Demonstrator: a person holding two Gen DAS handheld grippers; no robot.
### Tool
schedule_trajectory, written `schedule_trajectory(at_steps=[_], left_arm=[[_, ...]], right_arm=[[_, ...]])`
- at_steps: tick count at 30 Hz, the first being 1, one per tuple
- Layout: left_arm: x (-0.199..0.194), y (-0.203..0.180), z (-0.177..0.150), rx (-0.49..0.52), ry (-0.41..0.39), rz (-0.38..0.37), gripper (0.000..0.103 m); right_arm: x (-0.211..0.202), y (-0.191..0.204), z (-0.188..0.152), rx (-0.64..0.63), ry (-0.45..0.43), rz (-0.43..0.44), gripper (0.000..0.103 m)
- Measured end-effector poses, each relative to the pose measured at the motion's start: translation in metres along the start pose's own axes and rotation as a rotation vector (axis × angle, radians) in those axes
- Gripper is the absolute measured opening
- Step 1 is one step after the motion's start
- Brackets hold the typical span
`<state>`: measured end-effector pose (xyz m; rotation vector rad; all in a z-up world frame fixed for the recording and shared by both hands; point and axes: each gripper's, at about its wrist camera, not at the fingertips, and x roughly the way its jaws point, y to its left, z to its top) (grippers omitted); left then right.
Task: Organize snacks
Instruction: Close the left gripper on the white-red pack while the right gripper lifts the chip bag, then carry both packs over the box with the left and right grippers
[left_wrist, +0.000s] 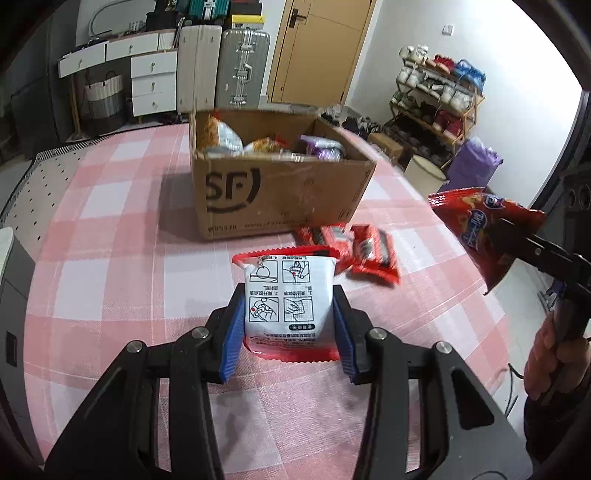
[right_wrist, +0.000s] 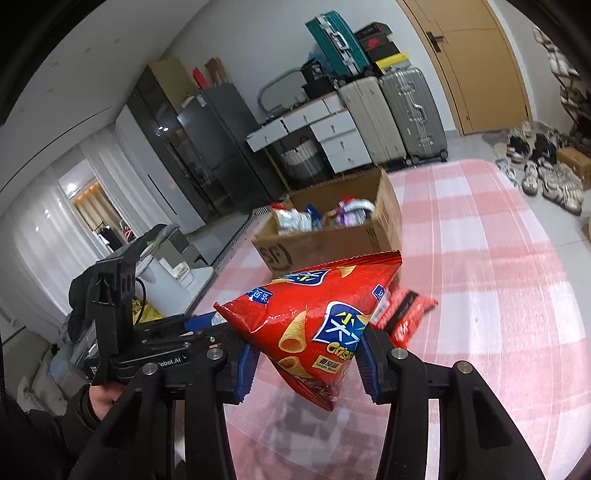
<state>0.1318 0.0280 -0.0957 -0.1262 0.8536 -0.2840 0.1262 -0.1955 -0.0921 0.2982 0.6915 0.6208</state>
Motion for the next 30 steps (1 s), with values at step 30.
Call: schedule_trajectory(at_steps=[30], left_arm=[[-0.083,-0.021,0.132,0.096,-0.174,0.030,0.040]], right_arm=[[0.001,0.066,0.133,-0.243,-0.113,-0.004,0.046]])
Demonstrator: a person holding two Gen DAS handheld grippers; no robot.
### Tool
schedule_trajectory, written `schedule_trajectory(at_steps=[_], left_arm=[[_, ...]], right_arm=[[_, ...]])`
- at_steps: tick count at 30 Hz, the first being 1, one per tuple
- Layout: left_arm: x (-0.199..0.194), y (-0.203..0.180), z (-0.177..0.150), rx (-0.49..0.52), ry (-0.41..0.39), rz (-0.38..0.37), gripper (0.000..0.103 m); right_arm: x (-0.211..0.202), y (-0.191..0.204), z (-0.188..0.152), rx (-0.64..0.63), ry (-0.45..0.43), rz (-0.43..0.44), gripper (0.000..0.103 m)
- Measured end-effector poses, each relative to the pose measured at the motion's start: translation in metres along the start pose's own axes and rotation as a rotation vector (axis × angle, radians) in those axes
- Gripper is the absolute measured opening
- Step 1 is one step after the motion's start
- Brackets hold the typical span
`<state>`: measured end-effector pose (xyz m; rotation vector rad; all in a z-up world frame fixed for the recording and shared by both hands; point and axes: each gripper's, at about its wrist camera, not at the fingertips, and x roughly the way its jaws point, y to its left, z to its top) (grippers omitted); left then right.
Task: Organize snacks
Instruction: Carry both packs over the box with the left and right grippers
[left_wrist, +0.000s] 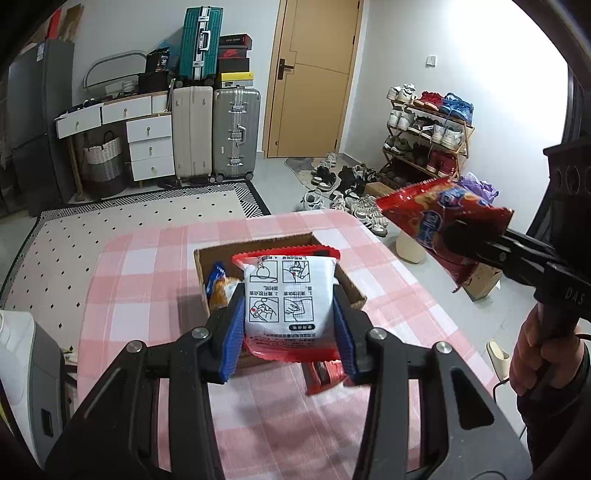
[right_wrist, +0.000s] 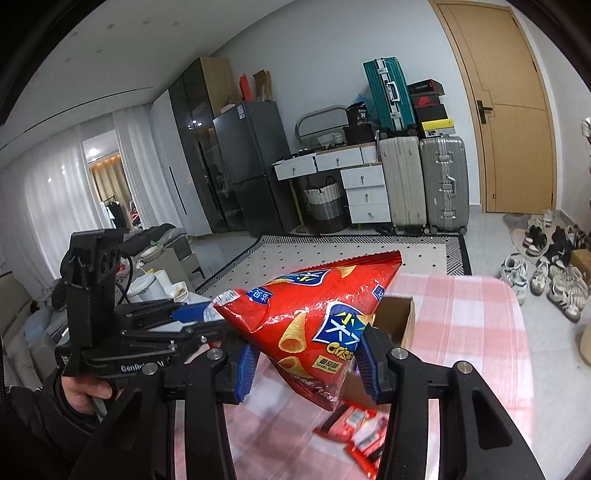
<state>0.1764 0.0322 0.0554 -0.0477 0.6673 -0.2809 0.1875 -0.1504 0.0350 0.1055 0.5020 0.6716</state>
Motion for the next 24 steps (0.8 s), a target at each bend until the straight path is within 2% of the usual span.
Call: schedule_trajectory(at_steps=[8,14,24], left_arm=[[0.035,0.011,0.045,0.011,0.004,0.024,0.040],[0.070,0.028,0.075,-0.006,0.012,0.030,0.040],[0.151,0.058,0.088,-0.060,0.077,-0.002,0.040]], right_arm=[[0.030,-0.019,0.032,0.005,-0.008,0.005,0.046],[0.068,-0.031,0.048,-0.006,0.022,-0.004,0.046],[0.153,-0.056,0.064,-0.038,0.109,-0.036,0.046]])
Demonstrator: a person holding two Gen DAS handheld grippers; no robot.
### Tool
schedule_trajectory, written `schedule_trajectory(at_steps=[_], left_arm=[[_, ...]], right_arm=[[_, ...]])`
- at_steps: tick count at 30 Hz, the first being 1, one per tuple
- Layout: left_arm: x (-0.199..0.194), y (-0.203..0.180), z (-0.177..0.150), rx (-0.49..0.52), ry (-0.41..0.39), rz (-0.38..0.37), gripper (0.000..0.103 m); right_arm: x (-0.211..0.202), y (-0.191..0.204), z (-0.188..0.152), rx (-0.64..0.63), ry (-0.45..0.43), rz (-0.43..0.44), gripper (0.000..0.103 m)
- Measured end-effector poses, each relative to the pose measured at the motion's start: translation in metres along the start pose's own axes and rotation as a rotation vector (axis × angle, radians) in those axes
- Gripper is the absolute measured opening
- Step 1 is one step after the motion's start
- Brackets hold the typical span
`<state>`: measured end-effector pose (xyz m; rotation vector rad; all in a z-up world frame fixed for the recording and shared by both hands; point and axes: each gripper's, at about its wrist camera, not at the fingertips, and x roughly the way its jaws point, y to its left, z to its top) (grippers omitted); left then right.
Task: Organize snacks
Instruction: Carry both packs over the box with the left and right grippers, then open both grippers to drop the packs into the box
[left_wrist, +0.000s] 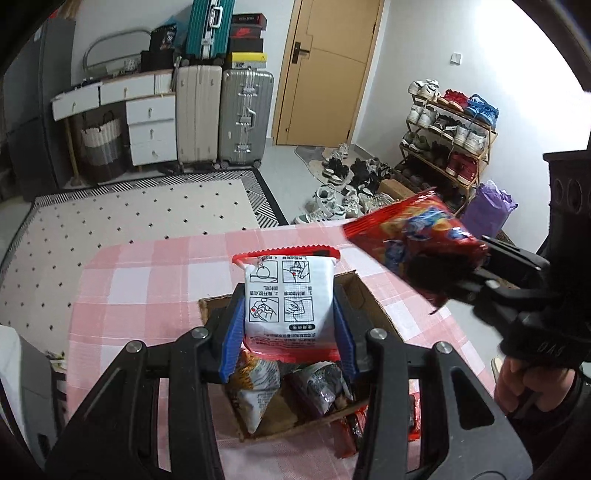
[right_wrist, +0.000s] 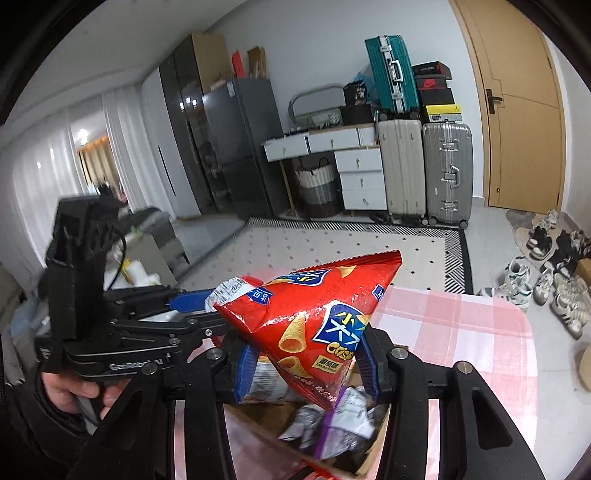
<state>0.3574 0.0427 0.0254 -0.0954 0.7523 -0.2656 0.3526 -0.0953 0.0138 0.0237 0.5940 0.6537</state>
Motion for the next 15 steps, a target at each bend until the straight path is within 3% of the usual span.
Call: schedule_trajectory(at_steps=[10,14,15], left_arm=[[0.068,0.013,-0.006,-0.001,0.074,-0.021,0.041],[0.086,0.020,-0.011,0.001,0.101,-0.023,0.043],[0.088,0.020,-0.011,0.001,0.100,-0.022,0.048]], right_arm=[[0.055,-0.012,-0.020,-0.024,0.071,-0.032,0.048],[0.063,-0.005,-0.028,-0.120,0.054,-0.089,0.062],[0.065,-0.005,-0.030,-0.126,0.059,-0.092,0.066]])
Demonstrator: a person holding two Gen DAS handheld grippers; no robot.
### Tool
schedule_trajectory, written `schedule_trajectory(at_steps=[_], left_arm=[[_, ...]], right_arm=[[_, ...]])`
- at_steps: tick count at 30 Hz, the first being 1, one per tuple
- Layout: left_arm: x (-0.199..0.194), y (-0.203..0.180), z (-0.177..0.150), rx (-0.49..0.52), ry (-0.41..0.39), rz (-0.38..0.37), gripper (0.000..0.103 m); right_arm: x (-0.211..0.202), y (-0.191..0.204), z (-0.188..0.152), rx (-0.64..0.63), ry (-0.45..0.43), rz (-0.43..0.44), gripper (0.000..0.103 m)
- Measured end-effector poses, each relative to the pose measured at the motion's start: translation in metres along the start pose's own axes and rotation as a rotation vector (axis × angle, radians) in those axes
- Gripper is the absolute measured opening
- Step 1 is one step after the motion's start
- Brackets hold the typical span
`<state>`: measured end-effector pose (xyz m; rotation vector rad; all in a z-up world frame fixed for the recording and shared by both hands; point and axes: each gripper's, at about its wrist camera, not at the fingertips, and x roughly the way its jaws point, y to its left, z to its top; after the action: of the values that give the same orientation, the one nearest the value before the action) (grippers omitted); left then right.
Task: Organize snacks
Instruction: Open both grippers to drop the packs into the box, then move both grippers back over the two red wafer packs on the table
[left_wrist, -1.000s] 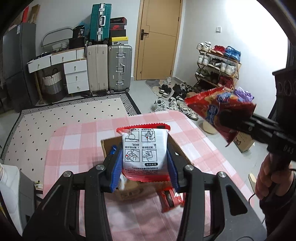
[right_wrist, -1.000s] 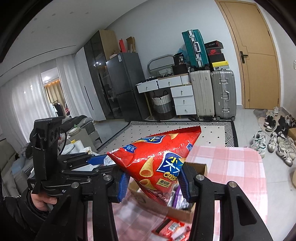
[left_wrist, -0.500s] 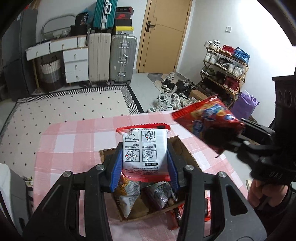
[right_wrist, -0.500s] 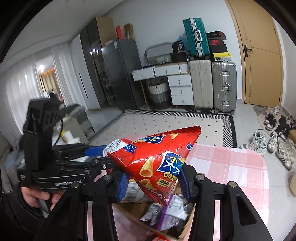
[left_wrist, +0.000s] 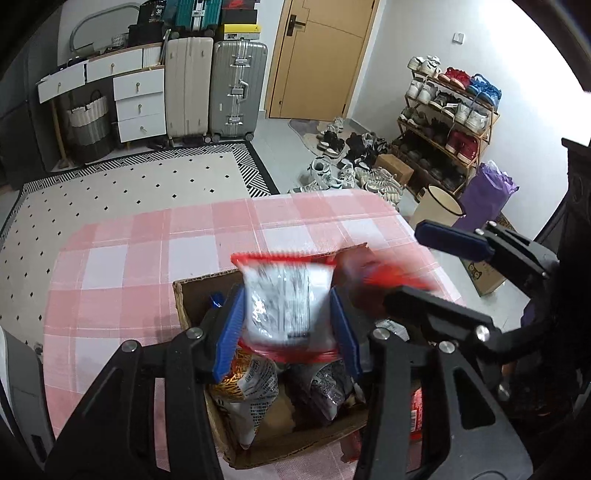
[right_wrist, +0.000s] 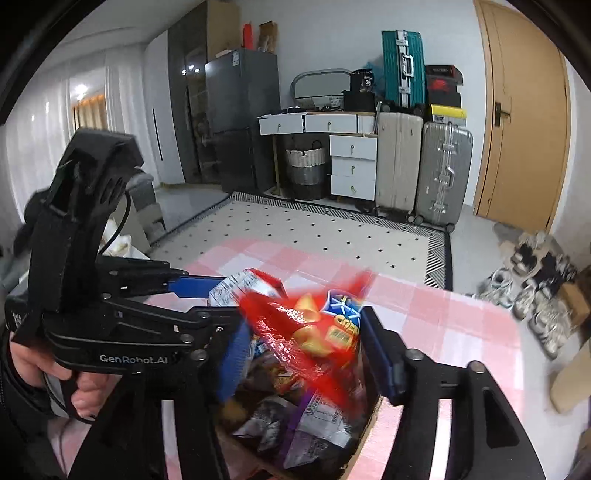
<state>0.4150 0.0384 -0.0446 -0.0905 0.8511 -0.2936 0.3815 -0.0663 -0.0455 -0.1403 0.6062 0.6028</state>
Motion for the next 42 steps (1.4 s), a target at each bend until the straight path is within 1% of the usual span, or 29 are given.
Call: schedule_trajectory(at_steps=[1,2,3,5,7,9,11,14,20,22,24,26,30,32,33,37,39,42], left_arm=[[0.001,0.000,-0.001,-0.001,-0.001,-0.003,0.055],[0.000,0.001,-0.003,-0.002,-0.004,0.004,0.065],[-0.002,0.001,-0.003,-0.002,-0.010,0.012,0.071],[-0.006,0.001,-0.005,-0.003,-0.021,0.008,0.074],[-0.009,0.002,-0.007,-0.003,-0.022,0.018,0.074],[-0.016,-0.001,-0.009,-0.004,-0.026,0.015,0.074],[-0.028,-0.007,-0.013,-0.001,-0.036,0.017,0.074],[-0.044,-0.016,-0.018,0.003,-0.054,0.017,0.075],[-0.083,-0.037,-0.026,0.028,-0.103,0.030,0.079],[-0.094,-0.044,-0.031,0.032,-0.119,0.031,0.080],[-0.108,-0.050,-0.037,0.026,-0.135,0.034,0.081],[-0.121,-0.055,-0.047,0.014,-0.150,0.017,0.082],[-0.139,-0.063,-0.065,0.005,-0.167,0.017,0.083],[-0.150,-0.067,-0.074,0.001,-0.187,0.009,0.083],[-0.153,-0.069,-0.077,0.000,-0.193,0.010,0.084],[-0.171,-0.074,-0.093,-0.001,-0.230,-0.008,0.087],[-0.183,-0.075,-0.102,-0.006,-0.271,-0.023,0.087],[-0.197,-0.070,-0.115,-0.054,-0.303,-0.044,0.088]], right_arm=[[0.001,-0.001,0.000,0.006,0.001,-0.003,0.068],[0.002,-0.003,0.000,0.015,-0.002,0.000,0.068],[0.001,-0.006,0.001,0.023,-0.004,0.010,0.068],[-0.004,-0.013,0.001,0.046,-0.019,0.021,0.068],[-0.015,-0.017,-0.001,0.066,-0.035,0.038,0.068],[-0.025,-0.021,-0.003,0.085,-0.048,0.029,0.068],[-0.040,-0.027,-0.005,0.108,-0.063,0.042,0.069],[-0.060,-0.028,-0.006,0.127,-0.091,0.032,0.069],[-0.100,-0.022,-0.009,0.128,-0.134,0.014,0.073],[-0.116,-0.019,-0.012,0.133,-0.150,0.011,0.076],[-0.127,-0.016,-0.014,0.140,-0.162,0.016,0.077],[-0.139,-0.012,-0.017,0.143,-0.167,0.034,0.077],[-0.162,-0.001,-0.027,0.126,-0.178,0.033,0.077],[-0.174,0.005,-0.033,0.123,-0.189,0.027,0.082],[-0.181,0.007,-0.037,0.125,-0.196,0.025,0.087],[-0.204,0.011,-0.055,0.151,-0.217,0.004,0.090],[-0.213,0.013,-0.064,0.166,-0.227,0.000,0.093],[-0.226,0.011,-0.076,0.197,-0.238,-0.008,0.097]])
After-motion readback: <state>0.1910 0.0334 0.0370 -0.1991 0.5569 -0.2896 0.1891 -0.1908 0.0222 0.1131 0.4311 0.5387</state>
